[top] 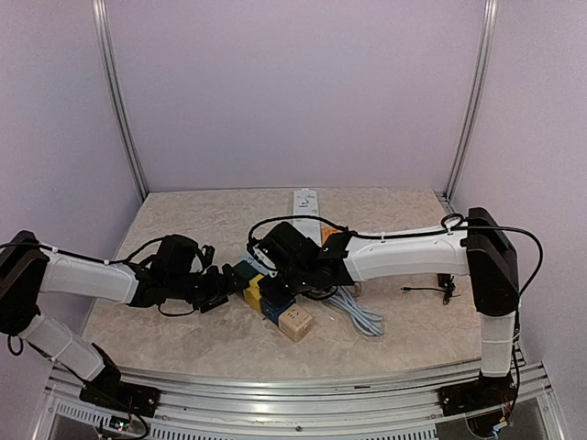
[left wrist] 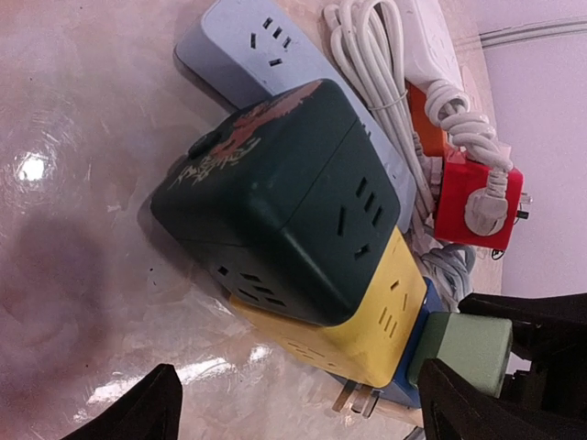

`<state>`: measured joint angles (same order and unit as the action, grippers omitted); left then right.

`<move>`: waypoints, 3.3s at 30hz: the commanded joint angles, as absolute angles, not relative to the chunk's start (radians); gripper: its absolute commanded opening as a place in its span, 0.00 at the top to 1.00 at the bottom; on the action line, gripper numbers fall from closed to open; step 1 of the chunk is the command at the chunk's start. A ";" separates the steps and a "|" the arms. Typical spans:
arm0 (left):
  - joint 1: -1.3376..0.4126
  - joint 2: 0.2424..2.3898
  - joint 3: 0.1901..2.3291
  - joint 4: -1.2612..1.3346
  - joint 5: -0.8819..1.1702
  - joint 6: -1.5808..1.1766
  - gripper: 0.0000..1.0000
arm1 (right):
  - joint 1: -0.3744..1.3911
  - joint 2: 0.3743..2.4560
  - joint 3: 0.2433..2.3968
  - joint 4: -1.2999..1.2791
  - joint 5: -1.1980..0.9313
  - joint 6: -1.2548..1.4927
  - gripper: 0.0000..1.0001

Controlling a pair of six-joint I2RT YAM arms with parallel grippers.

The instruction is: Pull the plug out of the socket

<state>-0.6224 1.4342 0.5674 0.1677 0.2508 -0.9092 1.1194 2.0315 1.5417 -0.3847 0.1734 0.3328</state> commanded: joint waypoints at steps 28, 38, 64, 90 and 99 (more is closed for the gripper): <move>-0.664 1.592 0.640 0.262 0.261 -0.941 0.39 | 1.148 2.038 1.529 -0.360 0.139 0.350 1.00; -0.680 1.608 0.630 0.219 0.242 -0.931 0.45 | 1.148 2.043 1.534 -0.366 0.137 0.350 1.00; -0.680 1.615 0.617 0.200 0.229 -0.930 0.49 | 1.107 2.016 1.477 -0.281 0.004 0.441 1.00; -0.689 1.629 0.621 0.196 0.225 -0.930 0.51 | 1.207 2.126 1.672 -0.551 0.372 0.343 1.00; -0.690 1.629 0.623 0.193 0.222 -0.930 0.51 | 1.216 2.135 1.692 -0.569 0.393 0.343 1.00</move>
